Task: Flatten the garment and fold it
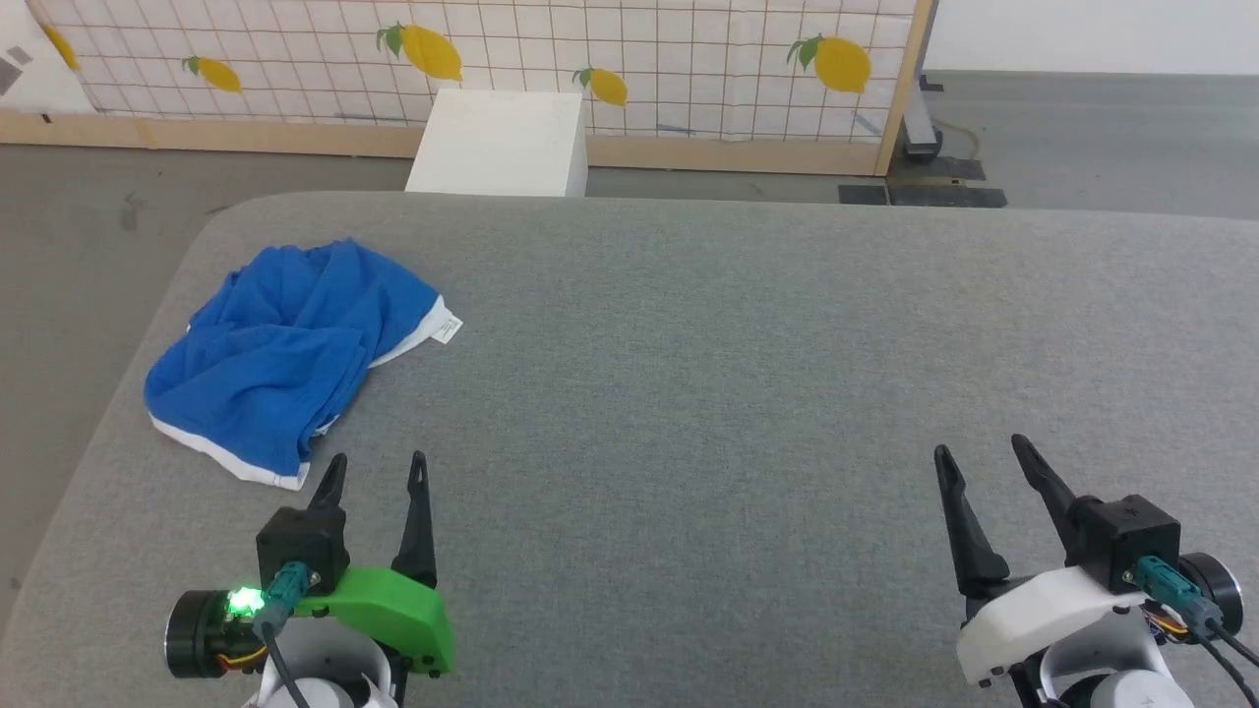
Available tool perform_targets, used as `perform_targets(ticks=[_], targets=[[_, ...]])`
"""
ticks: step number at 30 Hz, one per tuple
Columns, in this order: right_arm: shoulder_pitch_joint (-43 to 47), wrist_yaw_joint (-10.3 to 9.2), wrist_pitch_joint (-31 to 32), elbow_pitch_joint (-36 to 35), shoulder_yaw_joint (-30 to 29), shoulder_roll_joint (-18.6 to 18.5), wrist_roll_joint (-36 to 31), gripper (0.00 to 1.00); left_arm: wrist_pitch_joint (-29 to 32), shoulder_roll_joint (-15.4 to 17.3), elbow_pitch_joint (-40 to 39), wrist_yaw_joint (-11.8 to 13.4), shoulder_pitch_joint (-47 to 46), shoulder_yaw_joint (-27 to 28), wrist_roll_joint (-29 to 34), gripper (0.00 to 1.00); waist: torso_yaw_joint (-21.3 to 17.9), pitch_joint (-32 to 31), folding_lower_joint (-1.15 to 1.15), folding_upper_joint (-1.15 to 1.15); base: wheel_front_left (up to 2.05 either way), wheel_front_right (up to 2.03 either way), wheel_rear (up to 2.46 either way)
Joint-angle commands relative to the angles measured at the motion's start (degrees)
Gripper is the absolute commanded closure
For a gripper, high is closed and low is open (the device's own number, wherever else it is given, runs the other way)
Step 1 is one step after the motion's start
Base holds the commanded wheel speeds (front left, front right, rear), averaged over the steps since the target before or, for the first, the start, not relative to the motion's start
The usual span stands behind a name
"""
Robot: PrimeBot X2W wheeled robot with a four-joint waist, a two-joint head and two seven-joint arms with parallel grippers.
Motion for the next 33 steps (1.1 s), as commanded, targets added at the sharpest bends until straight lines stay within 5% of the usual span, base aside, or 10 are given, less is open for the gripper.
perform_targets(ticks=[1, 33], targets=[[0.4, -0.02, -0.6, 0.3, -0.2, 0.0, 0.6, 0.0, -0.7, 0.0, 0.3, 0.3, -0.3, -0.1, -0.7, 0.0, 0.3, 0.0, 0.0, 0.0, 0.0, 0.0, 0.0], [1.0, -0.04, -4.3, 3.7, 0.4, 0.0, 4.6, 0.0, -4.4, 0.0, 2.7, 0.9, 0.8, -0.2, -3.9, 0.0, 10.9, -0.1, 0.0, 0.0, 0.0, 0.0, 0.0]])
